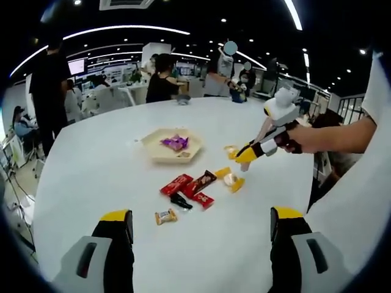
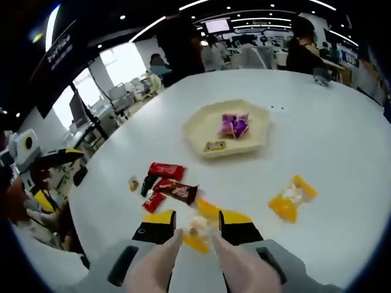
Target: Place the target food into the container with the food tongs after gripping and lifting it, then release it inside without dropping or visibly crushing the food.
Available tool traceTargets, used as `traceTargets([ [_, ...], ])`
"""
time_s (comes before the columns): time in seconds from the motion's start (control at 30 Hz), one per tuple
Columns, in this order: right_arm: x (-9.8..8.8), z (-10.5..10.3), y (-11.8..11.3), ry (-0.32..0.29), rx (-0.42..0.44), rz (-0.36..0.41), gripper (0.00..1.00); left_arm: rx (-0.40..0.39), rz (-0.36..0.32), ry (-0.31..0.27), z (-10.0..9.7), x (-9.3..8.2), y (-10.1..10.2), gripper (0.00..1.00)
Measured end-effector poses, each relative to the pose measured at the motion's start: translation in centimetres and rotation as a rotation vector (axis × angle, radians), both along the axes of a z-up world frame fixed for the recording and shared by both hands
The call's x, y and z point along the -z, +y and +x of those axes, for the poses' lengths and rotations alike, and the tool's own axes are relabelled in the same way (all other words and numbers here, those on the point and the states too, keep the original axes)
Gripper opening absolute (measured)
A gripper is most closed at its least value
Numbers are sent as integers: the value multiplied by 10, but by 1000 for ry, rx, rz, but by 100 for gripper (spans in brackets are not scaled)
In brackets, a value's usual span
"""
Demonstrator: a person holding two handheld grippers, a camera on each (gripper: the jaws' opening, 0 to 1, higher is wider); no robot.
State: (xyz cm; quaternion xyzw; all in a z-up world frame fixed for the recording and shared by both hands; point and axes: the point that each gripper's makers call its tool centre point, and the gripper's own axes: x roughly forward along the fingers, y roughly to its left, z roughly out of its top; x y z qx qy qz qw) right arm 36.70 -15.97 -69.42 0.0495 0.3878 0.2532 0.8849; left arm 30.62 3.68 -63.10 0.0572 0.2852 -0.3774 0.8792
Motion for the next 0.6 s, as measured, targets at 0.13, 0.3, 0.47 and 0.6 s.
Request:
traceTargets([
  [0.13,2,-2,3,27,14,42,26,-4,8,-1,1,-1,4,93],
  [0.3,4,-1,1,23,28,29,27,-3,8,-3,2,-1,4,93],
  [0.47,7,2,-2,28,47,30,28,-2,6,-5,1,-2,2,93],
  [0.6,11,4,-3,38,86,18,28,-5,10,-2,-1,0,4,93],
])
